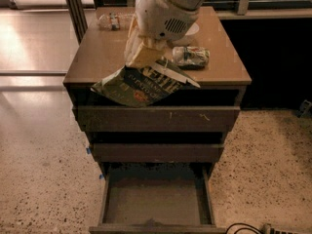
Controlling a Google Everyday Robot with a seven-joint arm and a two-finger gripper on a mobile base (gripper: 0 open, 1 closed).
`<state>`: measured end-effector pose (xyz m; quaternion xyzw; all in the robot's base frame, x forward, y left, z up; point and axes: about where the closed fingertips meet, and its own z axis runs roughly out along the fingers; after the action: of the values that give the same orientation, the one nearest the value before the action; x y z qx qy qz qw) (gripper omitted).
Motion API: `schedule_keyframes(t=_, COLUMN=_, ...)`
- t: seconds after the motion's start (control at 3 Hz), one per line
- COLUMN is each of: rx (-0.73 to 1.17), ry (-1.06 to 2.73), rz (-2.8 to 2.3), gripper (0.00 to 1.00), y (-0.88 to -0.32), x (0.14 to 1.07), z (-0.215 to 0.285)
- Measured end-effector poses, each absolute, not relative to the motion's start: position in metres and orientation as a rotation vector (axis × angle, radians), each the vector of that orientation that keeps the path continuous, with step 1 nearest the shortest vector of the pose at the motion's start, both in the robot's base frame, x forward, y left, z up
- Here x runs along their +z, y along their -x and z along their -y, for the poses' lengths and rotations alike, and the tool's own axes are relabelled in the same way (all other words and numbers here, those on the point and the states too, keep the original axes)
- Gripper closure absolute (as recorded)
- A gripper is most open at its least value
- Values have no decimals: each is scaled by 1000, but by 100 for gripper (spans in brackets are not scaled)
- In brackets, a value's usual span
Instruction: Place green jalapeno chip bag into bottom drawer
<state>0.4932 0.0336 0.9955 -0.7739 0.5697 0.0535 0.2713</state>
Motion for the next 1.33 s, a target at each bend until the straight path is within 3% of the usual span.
schedule_keyframes(t=0.33, rx=190, ry=2084, rz=-1614, gripper=100, y=-502, x=915, z=-1)
schedule_keyframes(t=0.67, rx=199, ry=2087, rz=-1669, gripper=100, y=-548, x=832, z=20)
schedule_keyframes(t=1.33, rx=280, ry=2097, rz=-1711, gripper=100, y=-557, x=787, z=22)
